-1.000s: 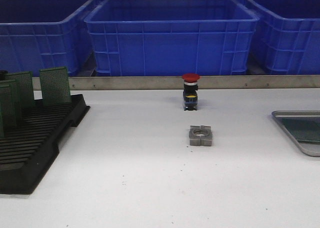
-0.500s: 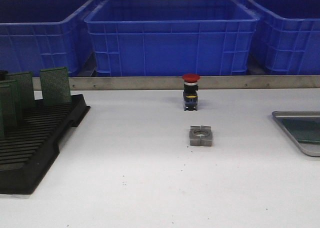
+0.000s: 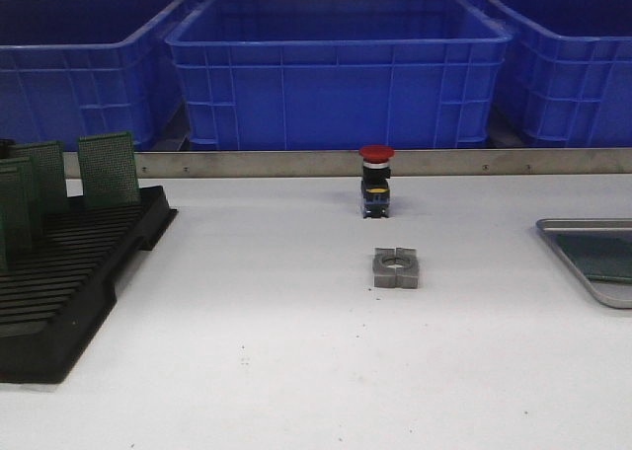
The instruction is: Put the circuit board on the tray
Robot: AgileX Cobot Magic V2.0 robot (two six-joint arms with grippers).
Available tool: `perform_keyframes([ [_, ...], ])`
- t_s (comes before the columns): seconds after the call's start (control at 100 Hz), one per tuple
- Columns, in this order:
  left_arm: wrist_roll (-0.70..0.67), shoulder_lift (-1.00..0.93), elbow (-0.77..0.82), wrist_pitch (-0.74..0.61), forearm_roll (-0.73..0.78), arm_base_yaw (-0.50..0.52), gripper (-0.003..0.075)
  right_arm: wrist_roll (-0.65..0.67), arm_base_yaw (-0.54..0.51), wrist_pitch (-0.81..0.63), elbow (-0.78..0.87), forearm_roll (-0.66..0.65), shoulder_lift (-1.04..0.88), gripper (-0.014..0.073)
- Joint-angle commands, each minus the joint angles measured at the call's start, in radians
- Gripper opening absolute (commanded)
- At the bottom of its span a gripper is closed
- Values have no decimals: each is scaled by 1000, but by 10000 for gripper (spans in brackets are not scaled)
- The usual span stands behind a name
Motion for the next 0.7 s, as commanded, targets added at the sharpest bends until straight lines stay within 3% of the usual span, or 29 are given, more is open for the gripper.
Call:
perform_keyframes([
  [0.0,-12,-32,40,-77,-12,2,-19,-9,1,-35,-28,4,9,-68],
  [0.69,-12,-32,40,-77,-12,2,-19,-9,0,-43,-25,4,9,-68],
])
